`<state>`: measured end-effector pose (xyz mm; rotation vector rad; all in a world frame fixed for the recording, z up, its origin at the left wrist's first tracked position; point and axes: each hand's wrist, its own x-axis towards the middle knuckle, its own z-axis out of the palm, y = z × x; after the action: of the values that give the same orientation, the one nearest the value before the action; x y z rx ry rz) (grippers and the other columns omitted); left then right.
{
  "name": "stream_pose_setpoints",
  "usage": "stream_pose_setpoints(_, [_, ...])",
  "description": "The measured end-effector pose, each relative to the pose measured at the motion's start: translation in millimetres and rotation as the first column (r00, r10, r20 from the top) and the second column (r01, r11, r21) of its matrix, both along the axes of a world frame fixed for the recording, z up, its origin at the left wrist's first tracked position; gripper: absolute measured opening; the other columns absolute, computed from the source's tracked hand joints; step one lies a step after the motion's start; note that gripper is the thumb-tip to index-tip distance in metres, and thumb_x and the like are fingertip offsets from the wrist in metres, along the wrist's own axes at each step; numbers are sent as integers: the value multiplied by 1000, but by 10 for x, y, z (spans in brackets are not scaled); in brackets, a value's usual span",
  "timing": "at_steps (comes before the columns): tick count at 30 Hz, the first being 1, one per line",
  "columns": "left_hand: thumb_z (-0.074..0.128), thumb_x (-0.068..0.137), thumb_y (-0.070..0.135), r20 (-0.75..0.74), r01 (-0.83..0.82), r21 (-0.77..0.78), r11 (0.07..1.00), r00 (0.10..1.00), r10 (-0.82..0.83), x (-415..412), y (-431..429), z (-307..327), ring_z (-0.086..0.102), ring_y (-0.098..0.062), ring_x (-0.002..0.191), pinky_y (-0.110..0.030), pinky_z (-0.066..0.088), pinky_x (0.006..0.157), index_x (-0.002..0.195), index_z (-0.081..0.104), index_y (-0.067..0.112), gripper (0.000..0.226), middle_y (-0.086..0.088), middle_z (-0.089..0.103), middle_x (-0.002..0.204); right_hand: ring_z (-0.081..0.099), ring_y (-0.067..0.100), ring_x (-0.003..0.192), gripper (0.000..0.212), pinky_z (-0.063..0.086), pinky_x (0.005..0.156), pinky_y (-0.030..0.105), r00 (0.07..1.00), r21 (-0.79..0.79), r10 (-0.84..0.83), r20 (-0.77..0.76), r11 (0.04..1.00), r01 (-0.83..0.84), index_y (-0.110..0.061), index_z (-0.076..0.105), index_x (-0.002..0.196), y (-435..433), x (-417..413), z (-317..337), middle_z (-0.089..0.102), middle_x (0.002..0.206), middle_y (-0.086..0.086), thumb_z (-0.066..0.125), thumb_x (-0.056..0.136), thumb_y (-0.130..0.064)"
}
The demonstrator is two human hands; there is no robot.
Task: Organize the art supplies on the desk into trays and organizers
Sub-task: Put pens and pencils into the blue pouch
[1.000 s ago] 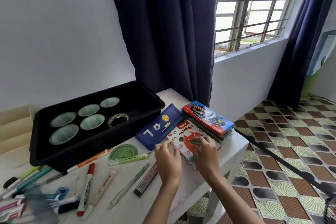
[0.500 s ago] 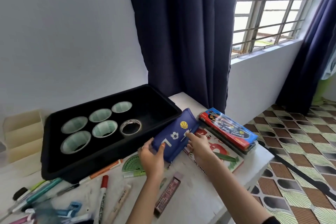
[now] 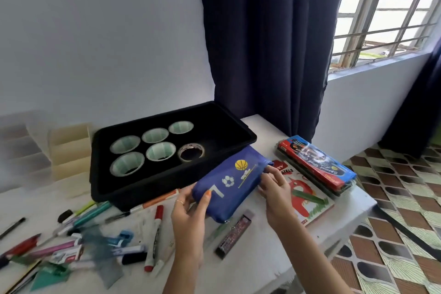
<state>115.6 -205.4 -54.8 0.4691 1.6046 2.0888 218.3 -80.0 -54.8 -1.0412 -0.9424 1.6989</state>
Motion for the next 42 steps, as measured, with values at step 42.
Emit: stream_pose_setpoints(42, [46, 86, -8, -681, -147, -559, 816, 642, -351, -549, -2146, 299, 44, -5, 121, 7, 30, 84, 120, 57, 17, 44, 12, 50, 127, 59, 15, 88, 11, 49, 58, 19, 802, 149, 458, 385, 826, -543, -7, 64, 93, -1281, -132, 142, 62, 101, 6, 64, 83, -3])
